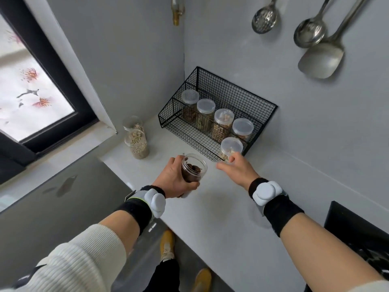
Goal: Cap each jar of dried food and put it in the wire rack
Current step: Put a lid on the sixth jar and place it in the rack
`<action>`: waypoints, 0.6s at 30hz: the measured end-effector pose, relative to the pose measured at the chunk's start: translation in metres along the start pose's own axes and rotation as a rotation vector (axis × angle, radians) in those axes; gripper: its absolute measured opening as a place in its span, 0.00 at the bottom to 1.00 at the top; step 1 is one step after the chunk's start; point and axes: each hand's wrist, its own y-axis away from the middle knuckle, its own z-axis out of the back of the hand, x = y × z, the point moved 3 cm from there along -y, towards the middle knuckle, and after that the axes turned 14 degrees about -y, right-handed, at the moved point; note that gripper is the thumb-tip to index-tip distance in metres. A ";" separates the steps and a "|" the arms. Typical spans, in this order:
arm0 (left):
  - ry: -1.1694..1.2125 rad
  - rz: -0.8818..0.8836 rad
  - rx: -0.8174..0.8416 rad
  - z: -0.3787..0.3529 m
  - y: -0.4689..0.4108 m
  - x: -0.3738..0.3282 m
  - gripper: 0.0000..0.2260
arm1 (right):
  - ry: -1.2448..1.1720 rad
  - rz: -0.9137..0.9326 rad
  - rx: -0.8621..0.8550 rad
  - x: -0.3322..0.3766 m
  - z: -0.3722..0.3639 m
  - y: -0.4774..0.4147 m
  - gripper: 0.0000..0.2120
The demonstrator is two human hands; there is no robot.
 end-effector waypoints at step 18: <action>-0.097 -0.205 -0.014 0.060 -0.009 -0.034 0.43 | 0.206 0.317 0.516 0.102 -0.012 0.015 0.38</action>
